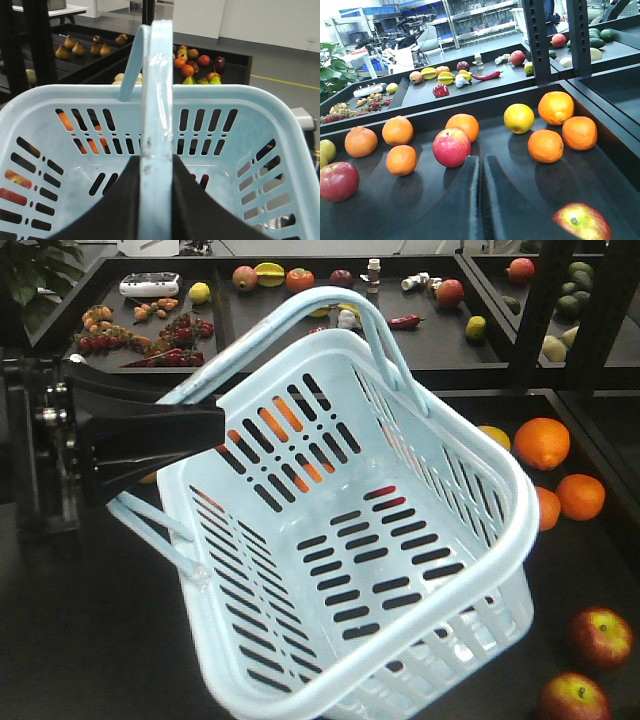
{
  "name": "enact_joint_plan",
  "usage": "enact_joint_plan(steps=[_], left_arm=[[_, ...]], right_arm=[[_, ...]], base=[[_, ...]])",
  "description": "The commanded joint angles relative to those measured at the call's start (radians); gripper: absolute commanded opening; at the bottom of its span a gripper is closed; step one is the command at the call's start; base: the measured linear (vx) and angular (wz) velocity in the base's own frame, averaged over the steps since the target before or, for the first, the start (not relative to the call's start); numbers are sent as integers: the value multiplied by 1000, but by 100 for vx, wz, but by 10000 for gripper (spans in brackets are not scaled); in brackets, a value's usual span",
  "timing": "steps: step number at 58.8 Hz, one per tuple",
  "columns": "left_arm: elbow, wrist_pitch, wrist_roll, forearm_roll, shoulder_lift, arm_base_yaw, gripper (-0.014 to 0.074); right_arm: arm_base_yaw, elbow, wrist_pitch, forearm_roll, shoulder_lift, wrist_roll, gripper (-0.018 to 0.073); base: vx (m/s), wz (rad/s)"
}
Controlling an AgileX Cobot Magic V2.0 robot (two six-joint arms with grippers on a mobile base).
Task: Pick three apples into basket with both arms
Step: 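Lower the light-blue basket onto the table with the left gripper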
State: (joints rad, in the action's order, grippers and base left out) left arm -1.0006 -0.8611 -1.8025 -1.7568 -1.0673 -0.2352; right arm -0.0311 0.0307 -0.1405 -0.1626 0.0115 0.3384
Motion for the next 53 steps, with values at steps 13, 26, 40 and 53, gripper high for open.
enact_joint_plan(steps=[13, 26, 40, 53], left_arm=[[-170, -18, 73, -19, -203, -7, -6], [-405, -148, 77, -22, -454, -7, -6], [-543, -213, 77, -22, -702, -7, -6], [-562, -249, 77, -22, -827, -7, -2]], right_arm=[[6, 11, 72, -14, 12, -9, -5], [6, 11, 72, -14, 12, -9, -5], [6, 11, 72, -14, 12, -9, -5], [6, 11, 72, -14, 12, -9, -5]], base=[[0, 0], [0, 0], [0, 0], [0, 0]])
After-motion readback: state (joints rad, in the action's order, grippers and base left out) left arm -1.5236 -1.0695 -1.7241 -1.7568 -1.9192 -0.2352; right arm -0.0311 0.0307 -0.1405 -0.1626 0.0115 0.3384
